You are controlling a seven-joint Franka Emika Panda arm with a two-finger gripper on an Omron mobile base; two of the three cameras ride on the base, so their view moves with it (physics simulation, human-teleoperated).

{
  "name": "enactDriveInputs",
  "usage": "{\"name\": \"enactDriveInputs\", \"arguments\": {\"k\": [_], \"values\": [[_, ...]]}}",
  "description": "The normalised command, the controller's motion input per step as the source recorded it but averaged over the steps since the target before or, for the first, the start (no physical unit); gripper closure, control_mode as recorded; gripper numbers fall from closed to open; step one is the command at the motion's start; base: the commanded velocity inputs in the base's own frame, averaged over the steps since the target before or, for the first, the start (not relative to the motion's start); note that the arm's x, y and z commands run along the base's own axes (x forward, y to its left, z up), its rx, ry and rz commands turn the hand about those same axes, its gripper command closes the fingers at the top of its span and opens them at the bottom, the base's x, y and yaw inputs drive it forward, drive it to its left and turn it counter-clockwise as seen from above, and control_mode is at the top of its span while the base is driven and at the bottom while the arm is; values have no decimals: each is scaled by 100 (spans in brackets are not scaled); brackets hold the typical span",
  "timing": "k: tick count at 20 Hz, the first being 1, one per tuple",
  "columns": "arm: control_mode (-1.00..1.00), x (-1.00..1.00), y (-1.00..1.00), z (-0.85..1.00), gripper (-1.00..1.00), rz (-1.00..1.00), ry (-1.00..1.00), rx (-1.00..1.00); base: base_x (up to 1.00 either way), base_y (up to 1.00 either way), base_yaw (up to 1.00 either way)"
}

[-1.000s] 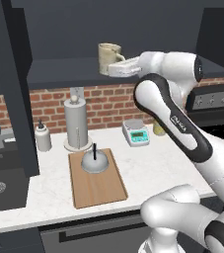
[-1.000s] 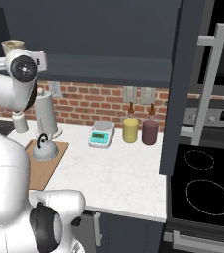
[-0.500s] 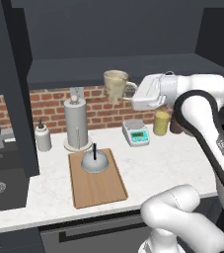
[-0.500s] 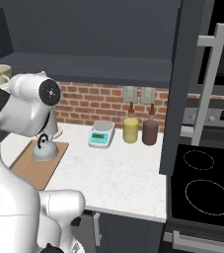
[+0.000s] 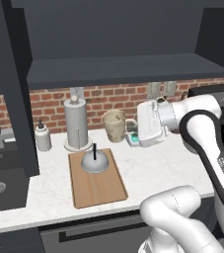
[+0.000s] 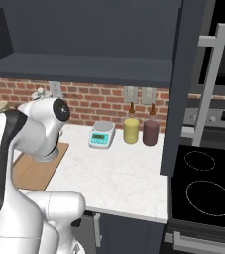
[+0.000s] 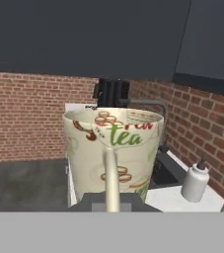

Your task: Pick the kettle from the counter and place it on the tray. Then pick the mug from the cabinet and place it on the tray. Then close the cabinet doors.

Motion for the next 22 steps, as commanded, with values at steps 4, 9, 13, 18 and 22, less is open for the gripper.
{"name": "enactDriveInputs", "arguments": {"k": [4, 9, 13, 18, 22], "values": [[-100, 0, 0, -92, 100, 12, 0, -9, 0, 0, 0], [-100, 0, 0, -89, 100, 9, 0, -1, 0, 0, 0], [-100, 0, 2, -81, 100, 5, 0, 0, 0, 0, 0], [-100, 0, 2, -77, 100, 3, 0, 0, 0, 0, 0], [-100, 9, 2, -73, 100, 1, 0, 0, 0, 0, 0]]}}
